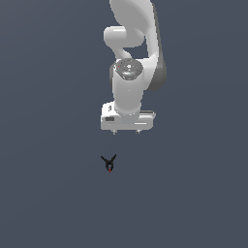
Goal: Pick up the object and move it to a goal position.
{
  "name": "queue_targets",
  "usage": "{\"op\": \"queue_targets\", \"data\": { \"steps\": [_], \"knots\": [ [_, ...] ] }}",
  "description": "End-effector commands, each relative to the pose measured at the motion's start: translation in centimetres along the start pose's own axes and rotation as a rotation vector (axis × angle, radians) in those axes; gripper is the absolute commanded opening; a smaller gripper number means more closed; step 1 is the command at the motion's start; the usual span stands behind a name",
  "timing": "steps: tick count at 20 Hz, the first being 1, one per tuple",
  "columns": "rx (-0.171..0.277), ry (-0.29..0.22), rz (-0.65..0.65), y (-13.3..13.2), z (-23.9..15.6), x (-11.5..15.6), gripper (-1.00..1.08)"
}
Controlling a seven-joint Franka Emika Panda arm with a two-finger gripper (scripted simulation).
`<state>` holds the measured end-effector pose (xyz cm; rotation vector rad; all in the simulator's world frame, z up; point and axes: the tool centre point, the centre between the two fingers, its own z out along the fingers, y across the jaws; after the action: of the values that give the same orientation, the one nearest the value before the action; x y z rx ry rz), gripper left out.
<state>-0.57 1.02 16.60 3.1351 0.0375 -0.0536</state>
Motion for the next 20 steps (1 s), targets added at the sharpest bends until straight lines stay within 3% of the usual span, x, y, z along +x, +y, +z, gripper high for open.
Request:
{"op": "queue_targets", "data": {
  "steps": [1,12,20],
  "knots": [
    [0.0,0.0,0.0,0.0,0.0,0.0,1.0],
    [0.014,0.031,-0.049,-1.9,-1.6,0.6,1.0],
    [0.013,0.03,-0.052,-1.0,-0.7,1.3,1.0]
  ]
}}
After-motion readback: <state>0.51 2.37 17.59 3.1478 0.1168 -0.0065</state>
